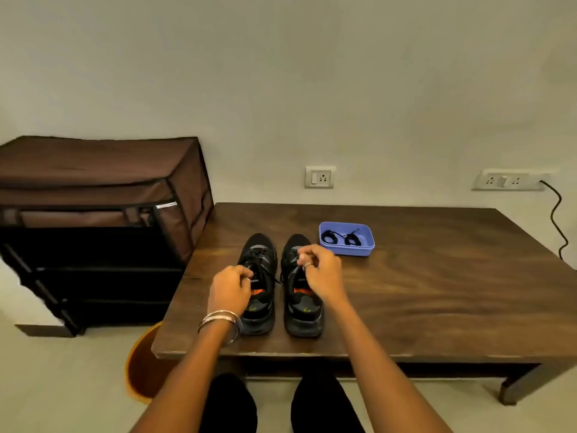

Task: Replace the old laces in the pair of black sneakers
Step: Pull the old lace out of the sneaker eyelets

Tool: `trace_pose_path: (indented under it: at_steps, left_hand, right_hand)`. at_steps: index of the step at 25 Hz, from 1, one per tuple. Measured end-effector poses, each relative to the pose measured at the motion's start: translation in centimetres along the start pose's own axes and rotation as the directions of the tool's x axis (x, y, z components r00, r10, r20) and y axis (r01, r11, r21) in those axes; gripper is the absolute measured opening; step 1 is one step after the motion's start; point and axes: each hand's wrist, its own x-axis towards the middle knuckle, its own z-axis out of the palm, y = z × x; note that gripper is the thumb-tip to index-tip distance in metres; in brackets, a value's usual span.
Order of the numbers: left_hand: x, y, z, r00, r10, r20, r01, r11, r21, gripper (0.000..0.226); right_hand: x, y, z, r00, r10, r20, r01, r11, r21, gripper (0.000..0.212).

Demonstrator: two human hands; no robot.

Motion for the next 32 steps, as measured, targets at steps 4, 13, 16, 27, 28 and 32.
trace_pose_path:
  at_steps: [4,13,16,27,28,32]
  left_hand:
    - [-0.8,-0.1,1.0,0.992,-0.025,0.121,0.024,1.000,0.013,0.028]
    - [1.0,-2.8,2.8,0.982,-0.027,0.189,0.010,0.996,0.088,0.054]
    - [1.9,-3.7,2.3,0.992,-0.110,0.058,0.112,0.993,-0.023,0.040]
    - [3.6,-2.8,3.5,0.990,-0.029,0.140,0.013,0.994,0.112,0.029]
    - [3.7,-2.7,3.5,0.991,-0.034,0.130,0.021,0.995,0.101,0.027]
    - [3.5,-2.6,3.8,0.991,-0.054,0.120,0.046,0.997,0.069,0.021]
  right_hand:
    - [-1.3,0.3,2.2,0.992,0.044,0.120,-0.034,0.996,-0.081,0.016]
    - [2.1,2.1,7.4,0.957,0.091,0.277,-0.031,0.976,-0.215,0.027]
    - [2.4,1.9,9.2,0.914,0.109,0.391,0.023,0.947,-0.319,0.046]
    - [4.0,0.3,9.4,0.880,0.385,0.277,-0.362,0.923,-0.133,0.019]
    - [4.2,0.0,9.4,0.858,0.410,0.310,-0.400,0.911,-0.099,0.022]
    - [4.9,-0.4,9.8,0.832,0.449,0.328,-0.451,0.889,-0.073,0.029]
